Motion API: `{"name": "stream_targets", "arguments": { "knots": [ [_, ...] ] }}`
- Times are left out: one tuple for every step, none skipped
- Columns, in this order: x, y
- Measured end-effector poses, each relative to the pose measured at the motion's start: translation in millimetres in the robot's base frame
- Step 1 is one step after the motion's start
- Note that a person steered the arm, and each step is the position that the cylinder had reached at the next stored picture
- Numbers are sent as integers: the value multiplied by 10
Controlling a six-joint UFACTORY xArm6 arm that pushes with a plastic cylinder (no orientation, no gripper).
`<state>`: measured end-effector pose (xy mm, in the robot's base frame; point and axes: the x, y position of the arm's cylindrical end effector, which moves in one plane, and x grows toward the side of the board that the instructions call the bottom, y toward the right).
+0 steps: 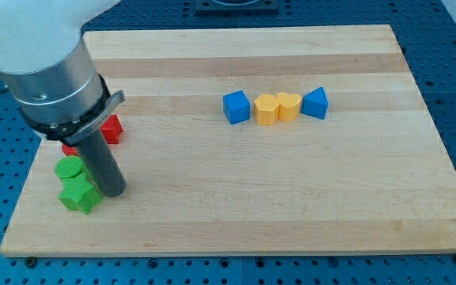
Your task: Slide the red star right and down a bit
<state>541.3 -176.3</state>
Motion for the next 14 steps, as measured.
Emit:
{"name": "stream_targets", "arguments": {
  "knots": [
    [48,-70],
    [106,-121],
    [128,-120],
    [11,285],
    [-469,401],
    [-1191,338],
    [-1808,164],
    [-1931,-239],
    [-1907,-578],
    [-1682,-554],
    [-1489,-296],
    [-1302,73],
    [-1265,200],
    [-1457,-202]
  ]
}}
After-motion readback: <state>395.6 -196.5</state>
